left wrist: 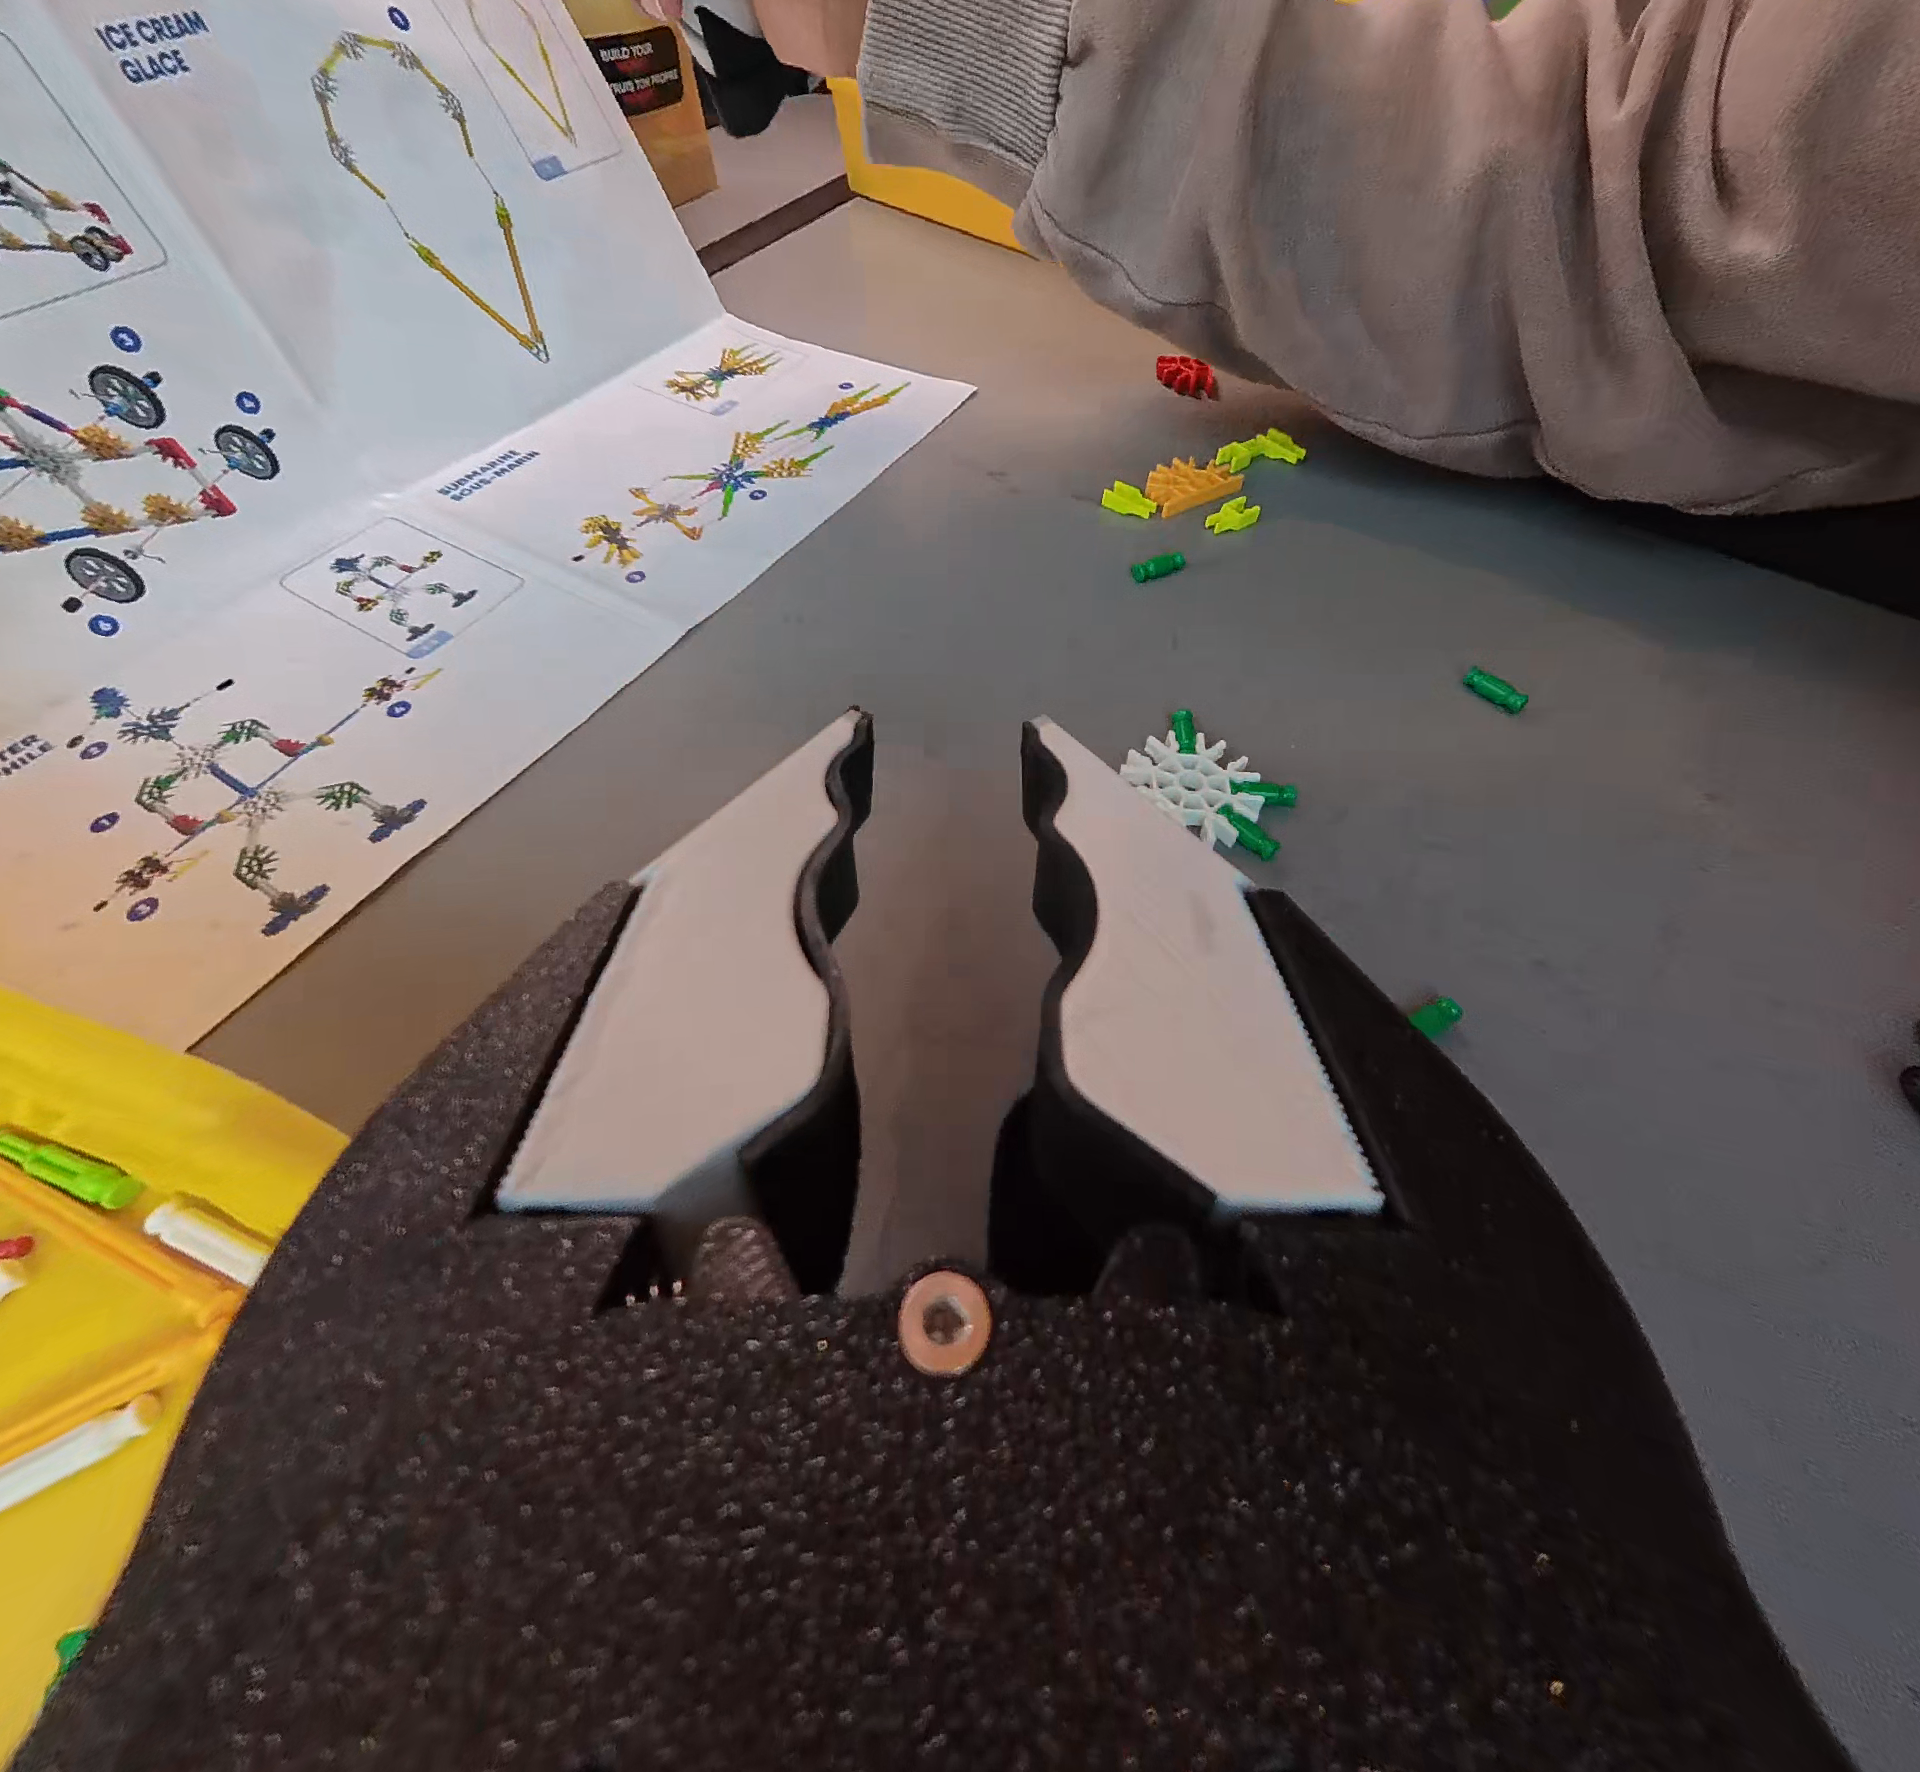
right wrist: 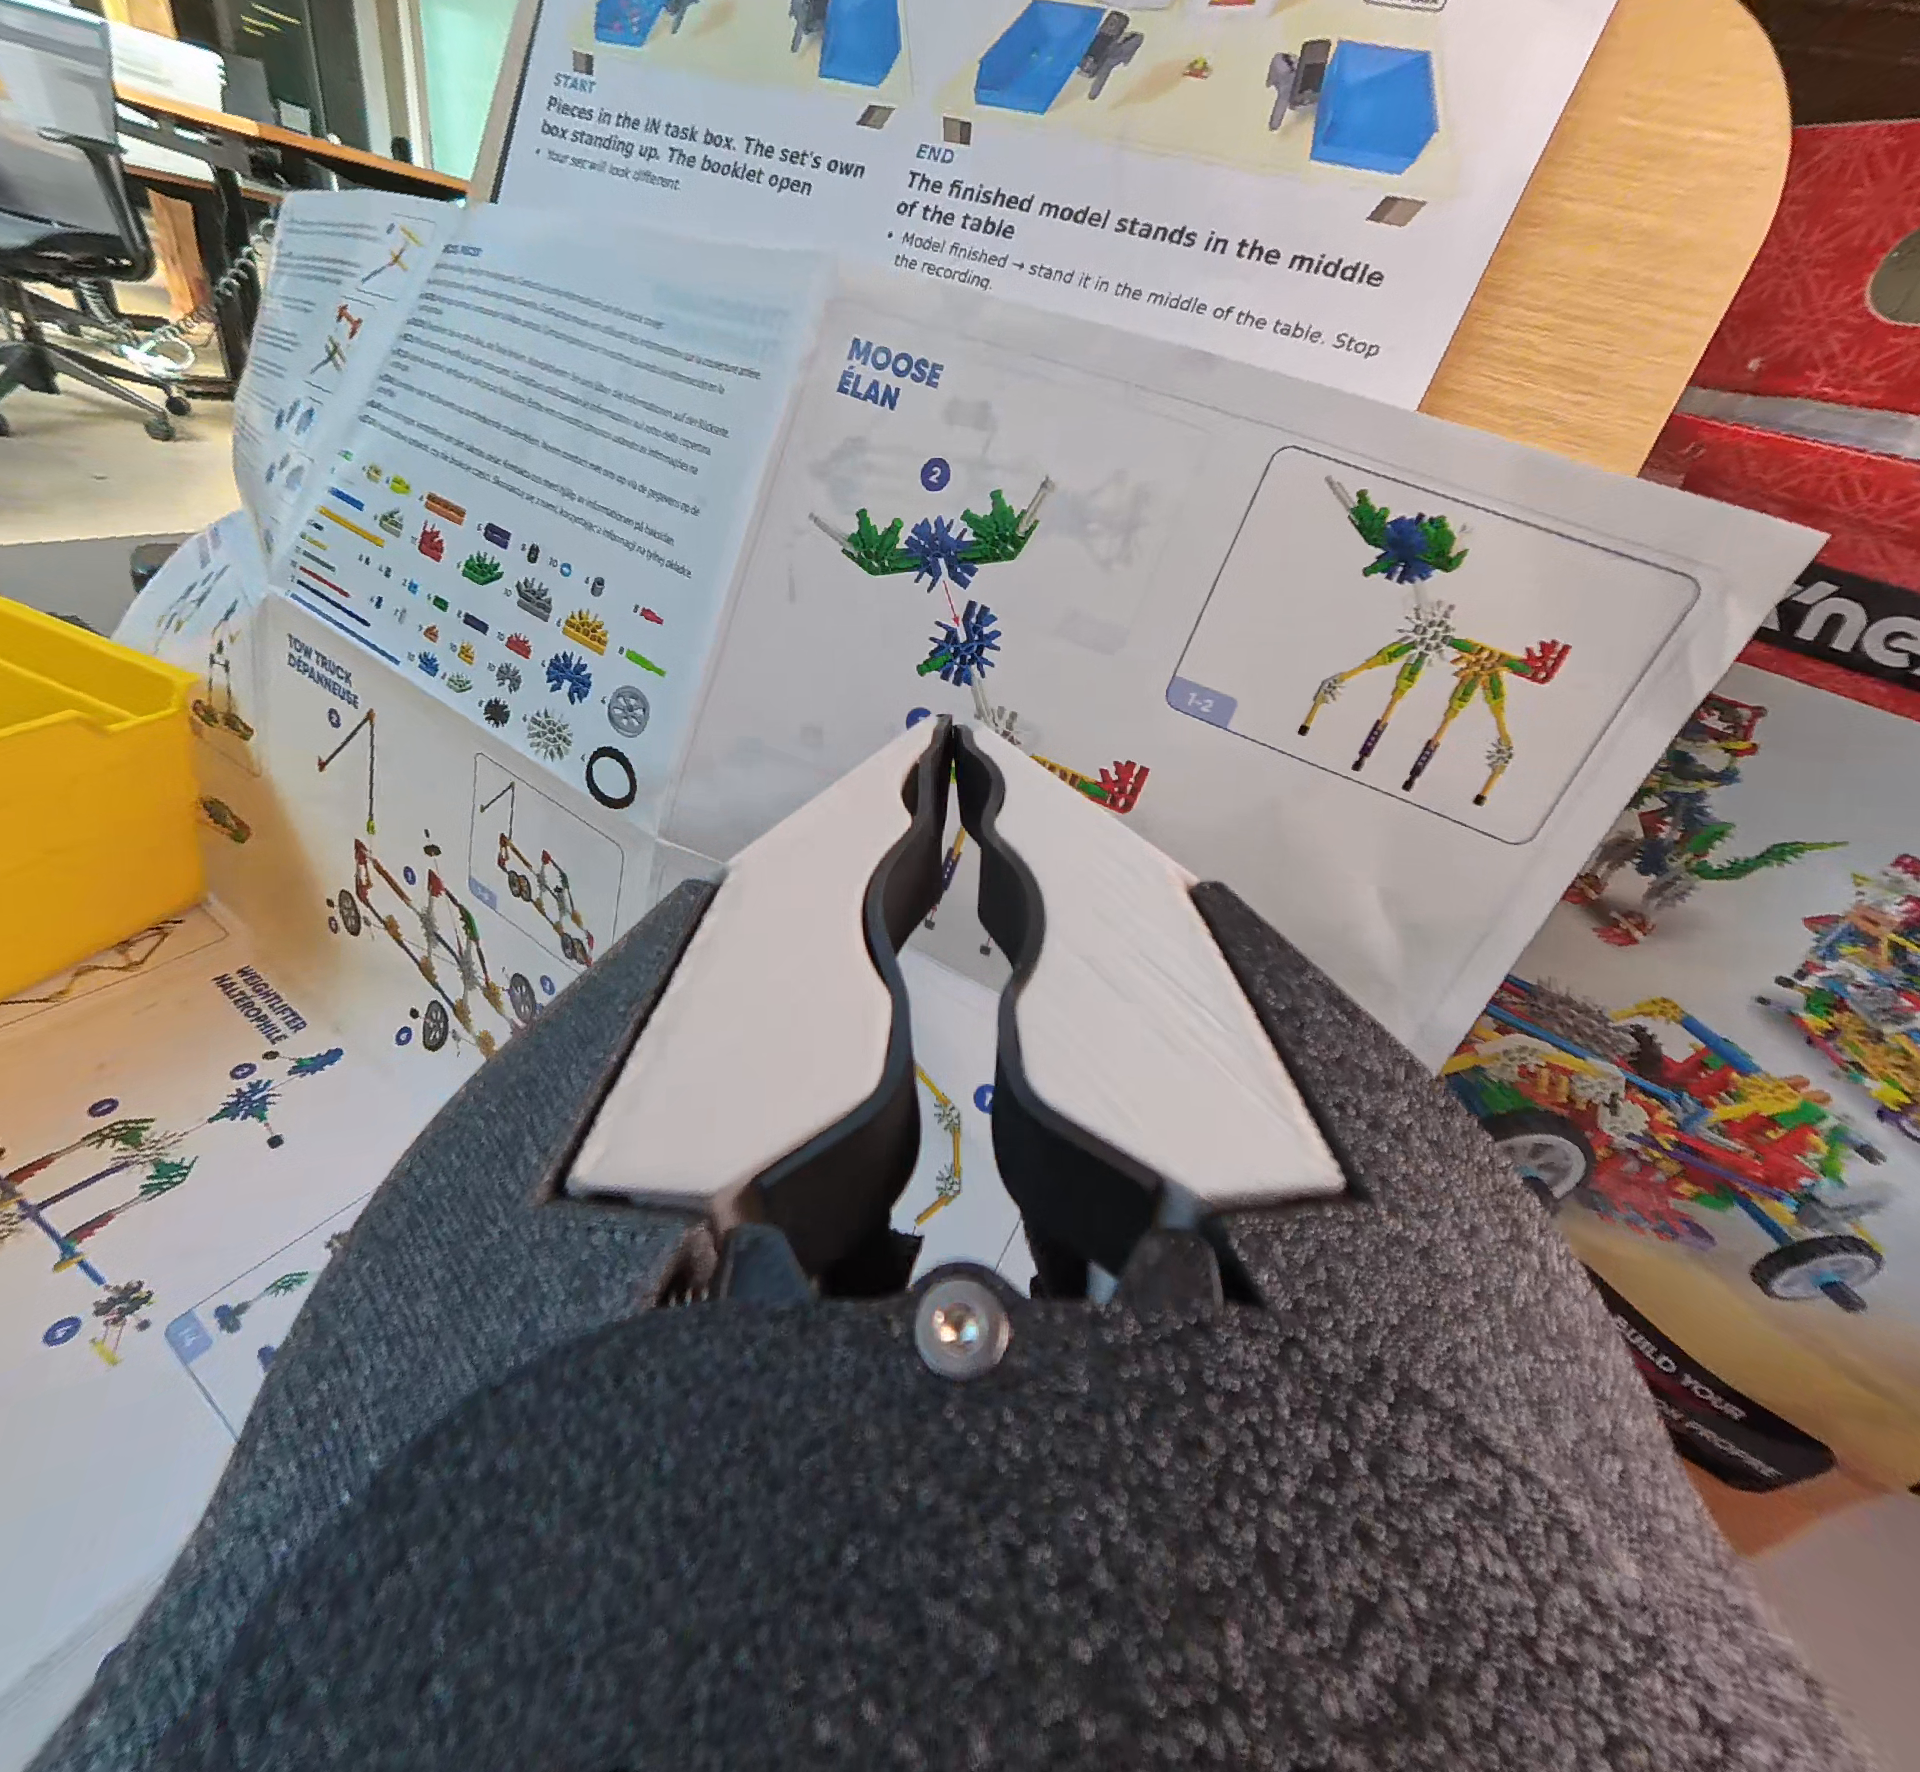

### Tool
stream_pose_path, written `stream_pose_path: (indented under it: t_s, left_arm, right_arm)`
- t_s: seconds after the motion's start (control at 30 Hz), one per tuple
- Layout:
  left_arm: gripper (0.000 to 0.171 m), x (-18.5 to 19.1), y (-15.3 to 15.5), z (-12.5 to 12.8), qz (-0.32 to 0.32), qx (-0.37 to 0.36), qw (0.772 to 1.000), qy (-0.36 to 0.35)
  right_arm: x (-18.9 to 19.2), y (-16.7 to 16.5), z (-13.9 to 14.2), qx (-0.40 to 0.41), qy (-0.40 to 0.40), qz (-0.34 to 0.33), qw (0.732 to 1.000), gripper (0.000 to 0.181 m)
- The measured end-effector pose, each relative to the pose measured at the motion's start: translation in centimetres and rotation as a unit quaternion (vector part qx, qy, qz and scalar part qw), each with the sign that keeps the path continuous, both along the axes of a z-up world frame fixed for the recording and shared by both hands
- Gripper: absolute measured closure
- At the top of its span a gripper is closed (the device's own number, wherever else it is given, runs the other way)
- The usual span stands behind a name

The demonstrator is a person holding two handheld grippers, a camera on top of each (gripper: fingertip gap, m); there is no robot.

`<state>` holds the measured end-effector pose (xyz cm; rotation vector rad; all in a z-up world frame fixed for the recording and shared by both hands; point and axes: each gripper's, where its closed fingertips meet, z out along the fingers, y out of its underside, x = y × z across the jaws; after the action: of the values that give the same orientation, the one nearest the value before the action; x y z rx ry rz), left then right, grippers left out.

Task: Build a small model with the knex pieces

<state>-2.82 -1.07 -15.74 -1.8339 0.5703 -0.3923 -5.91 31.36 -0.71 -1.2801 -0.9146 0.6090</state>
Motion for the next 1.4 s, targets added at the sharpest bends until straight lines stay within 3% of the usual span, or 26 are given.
stream_pose_path:
  t_s: [0.47,0.83,1.4]
  left_arm:
    - [0.145,-0.2,0.2,-0.1,0.002,0.007,1.000,0.013]
    - [0.146,-0.1,0.1,-0.2,-0.004,0.009,1.000,0.022]
    - [0.147,-0.1,0.1,-0.4,-0.004,0.007,1.000,0.026]
  right_arm:
    - [-1.1,1.5,-1.9,0.005,0.000,0.008,1.000,0.181]
    - [-0.3,2.1,-0.3,0.015,0.019,-0.015,1.000,0.181]
    - [-1.1,1.4,-0.9,0.019,0.007,-0.001,1.000,0.181]
